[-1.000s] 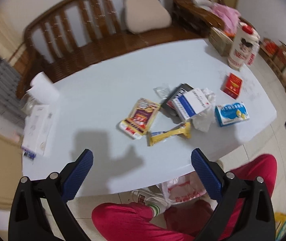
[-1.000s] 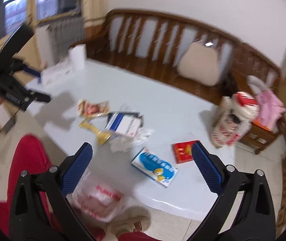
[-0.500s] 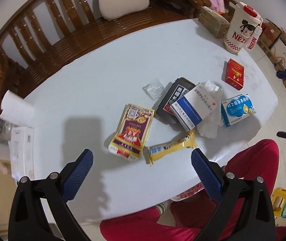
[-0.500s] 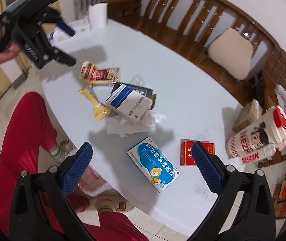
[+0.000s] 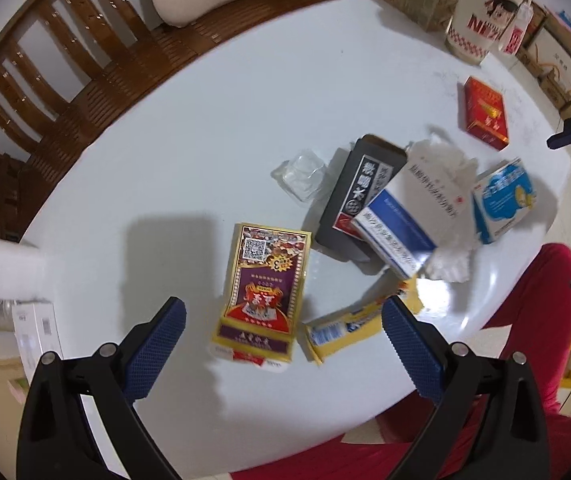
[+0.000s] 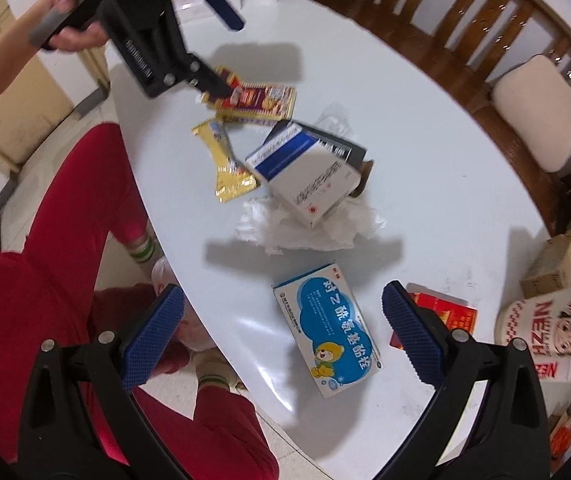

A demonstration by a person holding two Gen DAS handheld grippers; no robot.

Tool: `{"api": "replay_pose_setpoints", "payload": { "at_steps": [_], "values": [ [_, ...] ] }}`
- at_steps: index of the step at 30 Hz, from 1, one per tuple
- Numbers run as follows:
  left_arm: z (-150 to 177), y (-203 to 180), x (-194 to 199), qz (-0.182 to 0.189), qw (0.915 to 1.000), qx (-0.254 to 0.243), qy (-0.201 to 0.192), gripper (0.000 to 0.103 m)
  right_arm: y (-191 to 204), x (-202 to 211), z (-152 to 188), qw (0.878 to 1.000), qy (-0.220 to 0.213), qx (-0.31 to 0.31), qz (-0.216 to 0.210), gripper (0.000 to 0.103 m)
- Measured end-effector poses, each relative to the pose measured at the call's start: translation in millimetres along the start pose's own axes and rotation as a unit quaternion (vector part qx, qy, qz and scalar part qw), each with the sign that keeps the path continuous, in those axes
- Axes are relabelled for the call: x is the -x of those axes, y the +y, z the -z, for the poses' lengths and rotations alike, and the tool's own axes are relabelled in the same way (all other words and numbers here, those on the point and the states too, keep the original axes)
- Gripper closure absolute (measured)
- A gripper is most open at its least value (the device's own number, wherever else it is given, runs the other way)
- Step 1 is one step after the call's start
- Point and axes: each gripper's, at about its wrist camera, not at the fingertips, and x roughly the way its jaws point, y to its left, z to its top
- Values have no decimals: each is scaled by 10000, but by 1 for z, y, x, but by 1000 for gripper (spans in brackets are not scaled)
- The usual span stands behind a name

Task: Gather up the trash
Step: 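Reach the left tool to the gold playing-card pack while the right tool reaches the blue-and-white medicine box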

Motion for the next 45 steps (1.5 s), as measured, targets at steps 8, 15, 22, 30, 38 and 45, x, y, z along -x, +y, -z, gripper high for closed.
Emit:
{"api": "replay_pose_setpoints", "payload": {
  "at_steps": [8,15,22,30,38,45],
  "values": [
    [-12,9,-42,-33,9992,-176,366,7,-12,-45,6,9977,615,214,-203,6],
    [-18,16,-64,-61,9981,-298,545,7,-20,-70,12,9952,901,254,-273,6],
    [-17,14,-82,-59,9964,-496,690,7,-26,-86,13,9935,1048,279,-342,6],
    [-20,20,-95,149,9954,-464,825,7,-33,-103,18,9910,1247,359,-320,6],
    [-27,35,-109,347,9946,-464,862,7,-39,-117,20,9916,1215,392,-195,16],
    [-31,53,-118,603,9944,-369,783,10,-44,-108,24,9937,1087,260,-93,37]
  ]
}}
